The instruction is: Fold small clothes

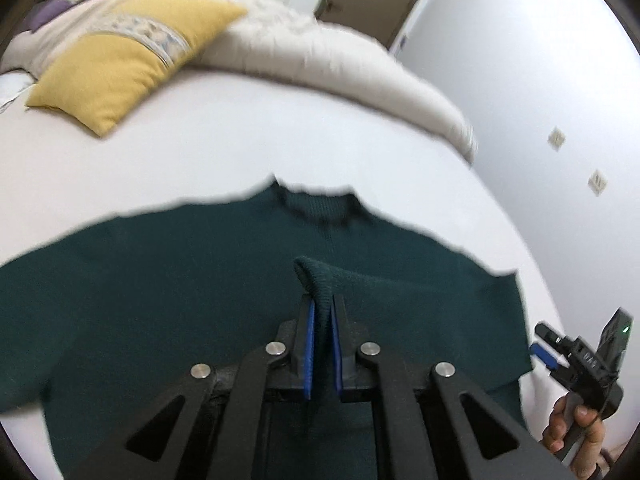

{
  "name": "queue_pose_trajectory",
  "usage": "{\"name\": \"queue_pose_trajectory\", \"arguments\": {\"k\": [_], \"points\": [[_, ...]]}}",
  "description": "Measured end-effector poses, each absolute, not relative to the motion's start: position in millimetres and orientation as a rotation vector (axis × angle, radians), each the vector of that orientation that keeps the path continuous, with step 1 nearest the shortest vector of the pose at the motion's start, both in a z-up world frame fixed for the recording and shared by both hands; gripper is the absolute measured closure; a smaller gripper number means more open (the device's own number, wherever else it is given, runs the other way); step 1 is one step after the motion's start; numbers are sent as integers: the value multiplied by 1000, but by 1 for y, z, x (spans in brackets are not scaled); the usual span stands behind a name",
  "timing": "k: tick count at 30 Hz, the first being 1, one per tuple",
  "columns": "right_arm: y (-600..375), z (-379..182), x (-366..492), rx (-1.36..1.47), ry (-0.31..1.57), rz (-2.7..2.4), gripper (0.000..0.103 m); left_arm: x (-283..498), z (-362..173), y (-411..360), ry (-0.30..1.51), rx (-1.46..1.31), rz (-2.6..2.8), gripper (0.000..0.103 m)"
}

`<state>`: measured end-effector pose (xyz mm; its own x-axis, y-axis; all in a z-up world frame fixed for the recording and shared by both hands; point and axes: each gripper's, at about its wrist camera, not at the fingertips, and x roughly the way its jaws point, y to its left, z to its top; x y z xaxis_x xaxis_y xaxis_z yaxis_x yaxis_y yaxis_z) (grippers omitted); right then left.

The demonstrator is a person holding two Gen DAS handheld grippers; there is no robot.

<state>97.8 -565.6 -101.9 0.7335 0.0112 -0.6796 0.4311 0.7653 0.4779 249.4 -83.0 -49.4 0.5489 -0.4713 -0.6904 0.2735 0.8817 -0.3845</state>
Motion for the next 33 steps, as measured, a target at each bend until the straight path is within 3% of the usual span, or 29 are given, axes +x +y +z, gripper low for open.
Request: {"name": "queue_pose_trajectory", "arguments": {"k": [5, 11, 14, 16, 22, 28, 33], "points": [[-568, -91, 124, 664, 746, -244, 30, 275, -68, -60, 913, -276, -391, 95], [-553, -107, 171, 537, 860, -246, 42, 281, -113, -43, 986, -315, -342, 95], [-549, -111, 182, 458, 879, -284, 63, 283, -109, -42, 975, -309, -349, 95], [-548, -111, 186, 436, 889, -266, 93, 284, -104, -41, 967, -315, -354, 95], [-543, -96, 187, 404, 847, -276, 97, 279, -98, -43, 925, -299, -352, 95], [-546, -117, 192, 395, 867, -281, 98, 287, -115, -43, 943, -300, -354, 95], [-529, -93, 183, 361, 822, -301, 96, 286, -103, -42, 895, -267, -348, 95]]}}
